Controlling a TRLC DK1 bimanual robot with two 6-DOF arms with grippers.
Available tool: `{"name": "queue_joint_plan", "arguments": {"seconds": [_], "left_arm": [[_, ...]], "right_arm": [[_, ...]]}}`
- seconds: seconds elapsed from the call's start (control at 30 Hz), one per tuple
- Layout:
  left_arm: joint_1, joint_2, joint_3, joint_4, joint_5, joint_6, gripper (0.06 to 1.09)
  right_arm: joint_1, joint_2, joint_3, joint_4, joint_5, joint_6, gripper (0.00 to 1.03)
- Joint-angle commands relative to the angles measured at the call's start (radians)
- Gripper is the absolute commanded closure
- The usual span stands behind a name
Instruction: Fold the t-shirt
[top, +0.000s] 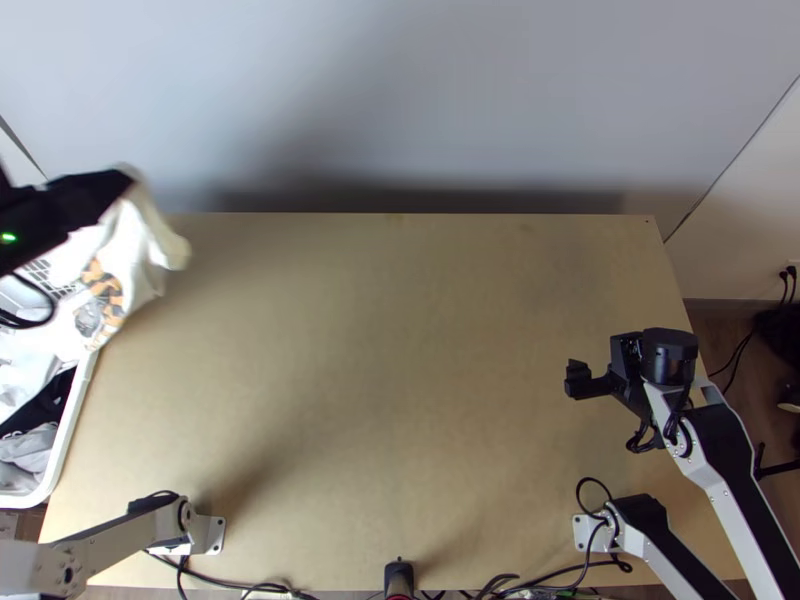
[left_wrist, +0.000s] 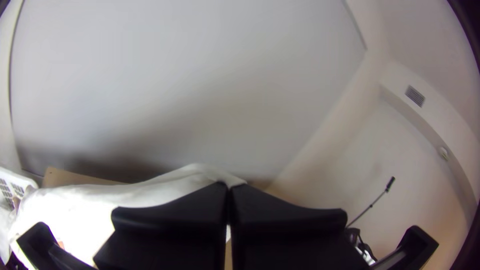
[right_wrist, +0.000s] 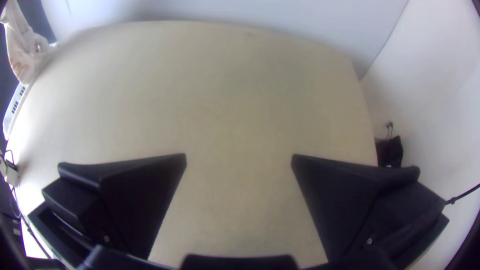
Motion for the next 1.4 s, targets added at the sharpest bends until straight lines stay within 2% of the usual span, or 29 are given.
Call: {"name": "queue_joint_plan", "arguments": {"seconds": [0.0, 0.23, 0.4, 0.63, 1.07, 1.2, 1.37], "left_arm": [[-0.352, 0.013, 0.014, -0.005, -0.015, -0.006, 1.05], [-0.7, 0.139, -0.007, -0.007, -0.152, 0.117, 1.05], [-0.836, 0.263, -0.062, 0.037, -0.188, 0.16, 1.05], [-0.921, 0.49, -0.035, 0.154, -0.21, 0.18, 1.05], [-1.179, 0.952, 0.31, 0.154, -0.208, 0.177, 1.05], [-1.238, 1.021, 0.356, 0.258, -0.21, 0.168, 1.05], [-1.309, 1.095, 0.39, 0.32, -0.221, 0.169, 1.05]], "right_arm": [[-0.003, -0.004, -0.01, 0.02, 0.001, -0.007, 0.05], [-0.024, -0.01, -0.005, 0.02, 0.001, -0.021, 0.05], [-0.047, -0.013, 0.004, 0.029, 0.001, -0.027, 0.05], [-0.101, -0.045, 0.022, 0.032, 0.002, -0.035, 0.05], [-0.196, -0.022, -0.002, 0.122, 0.002, -0.033, 0.05], [-0.27, -0.016, 0.01, 0.144, 0.002, -0.05, 0.05], [-0.377, -0.053, 0.001, 0.159, 0.002, -0.079, 0.05]]}}
